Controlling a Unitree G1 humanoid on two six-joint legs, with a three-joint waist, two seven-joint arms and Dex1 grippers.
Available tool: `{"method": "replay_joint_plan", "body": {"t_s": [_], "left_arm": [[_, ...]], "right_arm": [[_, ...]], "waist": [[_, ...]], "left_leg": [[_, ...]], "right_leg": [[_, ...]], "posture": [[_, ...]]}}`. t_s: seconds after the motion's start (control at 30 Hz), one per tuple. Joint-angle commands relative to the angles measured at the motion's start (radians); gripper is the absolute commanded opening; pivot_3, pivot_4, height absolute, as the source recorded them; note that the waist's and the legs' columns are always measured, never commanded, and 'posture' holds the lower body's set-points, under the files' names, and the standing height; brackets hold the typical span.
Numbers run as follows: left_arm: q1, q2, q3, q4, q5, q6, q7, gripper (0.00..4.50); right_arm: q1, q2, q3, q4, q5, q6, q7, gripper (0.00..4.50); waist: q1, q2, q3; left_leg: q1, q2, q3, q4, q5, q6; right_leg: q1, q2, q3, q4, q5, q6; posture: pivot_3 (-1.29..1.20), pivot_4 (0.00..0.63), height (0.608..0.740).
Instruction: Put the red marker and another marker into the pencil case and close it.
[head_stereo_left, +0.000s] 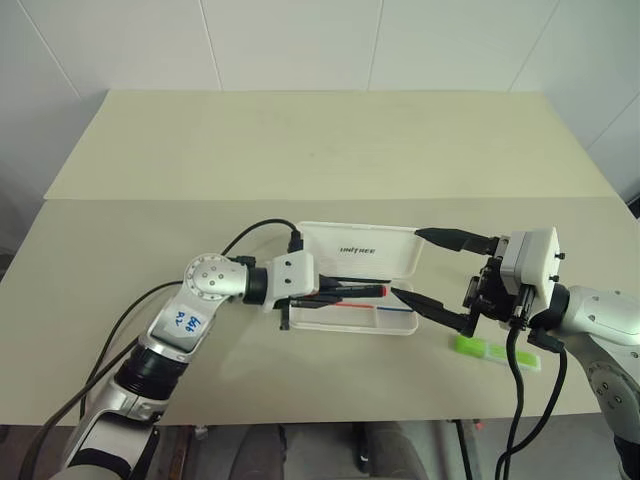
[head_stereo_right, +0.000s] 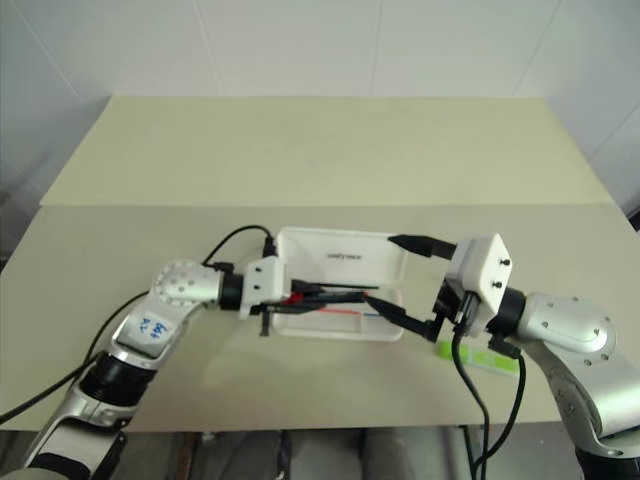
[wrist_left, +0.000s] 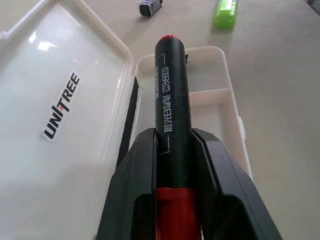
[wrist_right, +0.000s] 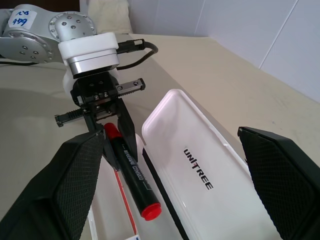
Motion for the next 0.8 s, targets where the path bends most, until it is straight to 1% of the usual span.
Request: {"method": "replay_joint_plan", "body": {"t_s": [0.03,0.33,0.4,0.47,0.6,0.63,0.7,0.8], "left_arm": [[-0.022,-0.01,-0.009,0.023,0.027,-0.033,0.011,0.64],[-0.031,-0.024,-0.02,0.077,0.05,-0.075,-0.006,0.64],[-0.031,-0.027,-0.027,0.079,0.05,-0.067,-0.012,1.37],[-0.032,-0.032,-0.034,0.083,0.058,-0.071,-0.008,1.96],[-0.028,-0.033,-0.039,0.085,0.071,-0.079,-0.005,3.45],[-0.029,-0.032,-0.042,0.088,0.079,-0.091,-0.005,3.73],[-0.027,-0.033,-0.04,0.089,0.083,-0.097,-0.004,4.45],[-0.017,-0.032,-0.021,0.058,0.059,-0.07,-0.006,4.48]], "right_arm": [[0.0,-0.006,-0.033,-0.048,0.027,0.002,-0.011,4.5],[0.023,-0.01,-0.049,-0.059,0.032,0.009,-0.01,4.5],[0.03,-0.011,-0.052,-0.059,0.033,0.009,-0.007,4.5],[0.036,-0.012,-0.053,-0.061,0.034,0.009,-0.006,4.5],[0.042,-0.013,-0.054,-0.064,0.036,0.008,-0.006,4.5],[0.043,-0.013,-0.054,-0.063,0.036,0.008,-0.006,4.5],[0.044,-0.013,-0.052,-0.063,0.036,0.007,-0.005,4.5],[0.05,-0.012,-0.052,-0.062,0.034,0.004,-0.002,4.5]], "waist": [[0.0,0.0,0.0],[0.0,0.0,0.0],[0.0,0.0,0.0],[0.001,0.0,0.0],[0.0,0.0,0.0],[-0.001,0.0,0.0],[0.0,0.0,0.0],[0.0,0.0,0.0]], "left_leg": [[0.0,0.0,0.0,0.0,0.0,0.0],[0.0,0.0,0.0,-0.001,0.0,0.0],[0.0,0.0,0.0,0.0,0.0,0.0],[0.0,0.0,0.0,0.0,0.0,0.0],[0.0,0.0,0.0,0.0,0.0,0.0],[0.0,0.0,0.0,0.0,0.0,0.0],[0.0,0.0,0.0,0.0,0.0,0.0],[0.0,0.0,0.0,0.0,0.0,0.0]], "right_leg": [[0.0,0.0,0.0,0.0,0.0,0.0],[0.0,0.0,0.0,0.0,0.0,0.0],[0.0,0.0,0.0,0.0,0.0,0.0],[0.0,0.0,0.0,0.0,0.0,0.0],[0.0,0.0,0.0,0.0,0.0,0.0],[0.0,0.0,0.0,0.0,0.0,0.0],[0.0,0.0,0.0,0.0,0.0,0.001],[0.0,0.0,0.0,0.0,0.0,0.001]], "posture": [[0.0,0.15,0.74],[0.0,0.15,0.74],[0.0,0.15,0.74],[0.0,0.15,0.74],[0.0,0.15,0.74],[0.0,0.15,0.74],[0.0,0.15,0.74],[0.0,0.15,0.74]]}}
